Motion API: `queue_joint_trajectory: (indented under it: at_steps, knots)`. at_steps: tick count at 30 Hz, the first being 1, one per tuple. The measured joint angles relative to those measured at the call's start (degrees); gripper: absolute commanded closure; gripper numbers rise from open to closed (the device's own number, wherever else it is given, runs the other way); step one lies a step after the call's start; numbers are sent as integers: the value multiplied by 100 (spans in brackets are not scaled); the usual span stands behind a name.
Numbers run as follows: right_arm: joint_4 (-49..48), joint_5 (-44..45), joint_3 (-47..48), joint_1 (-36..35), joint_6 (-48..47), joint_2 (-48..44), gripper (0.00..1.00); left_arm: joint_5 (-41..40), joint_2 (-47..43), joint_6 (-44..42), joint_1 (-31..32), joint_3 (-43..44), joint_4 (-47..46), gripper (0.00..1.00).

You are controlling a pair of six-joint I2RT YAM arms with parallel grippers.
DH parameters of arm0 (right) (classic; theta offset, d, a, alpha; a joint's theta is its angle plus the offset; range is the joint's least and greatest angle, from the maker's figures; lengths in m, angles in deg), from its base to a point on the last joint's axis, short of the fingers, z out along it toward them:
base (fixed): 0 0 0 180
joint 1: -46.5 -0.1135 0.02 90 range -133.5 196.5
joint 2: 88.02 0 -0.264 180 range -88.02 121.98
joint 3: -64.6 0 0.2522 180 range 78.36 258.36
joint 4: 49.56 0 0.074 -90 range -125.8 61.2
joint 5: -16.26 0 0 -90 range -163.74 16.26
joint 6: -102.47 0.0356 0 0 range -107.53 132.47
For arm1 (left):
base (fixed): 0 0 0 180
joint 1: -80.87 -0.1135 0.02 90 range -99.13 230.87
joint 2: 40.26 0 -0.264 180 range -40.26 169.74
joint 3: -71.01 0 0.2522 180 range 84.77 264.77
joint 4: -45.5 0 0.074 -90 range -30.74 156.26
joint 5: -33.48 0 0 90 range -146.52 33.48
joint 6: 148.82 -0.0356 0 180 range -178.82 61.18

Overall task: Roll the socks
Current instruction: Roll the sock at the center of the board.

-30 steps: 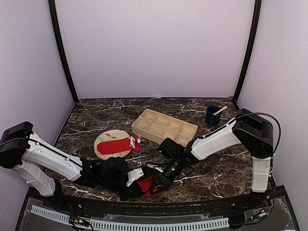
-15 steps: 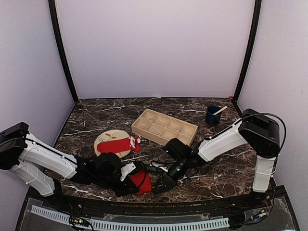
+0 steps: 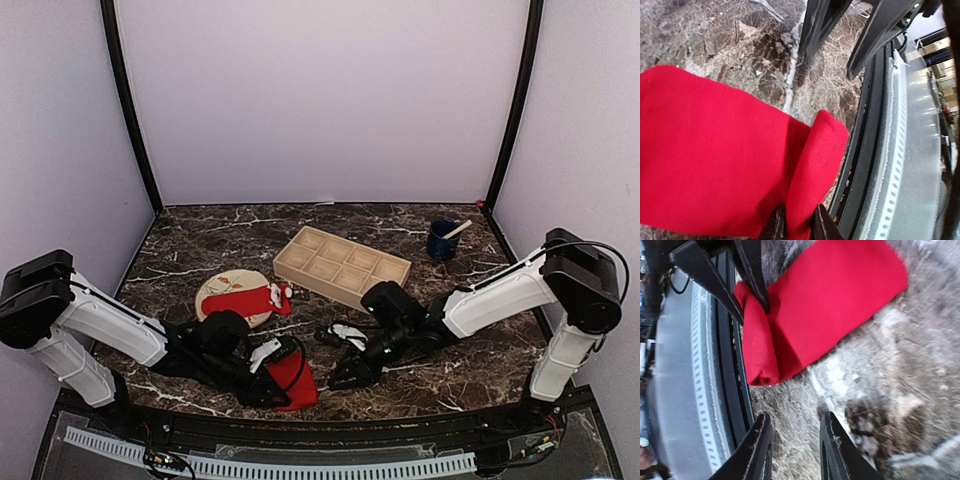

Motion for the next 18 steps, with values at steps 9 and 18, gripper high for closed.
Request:
queue_joint_trajectory:
  at_steps: [9, 18]
  knots:
    - [-133, 1471, -238, -879, -901, -726, 66, 957, 461, 319, -289, 74, -337, 80]
    - [-173, 2341, -328, -1478, -1526, -741, 61, 1705, 918, 520, -450, 179, -640, 80]
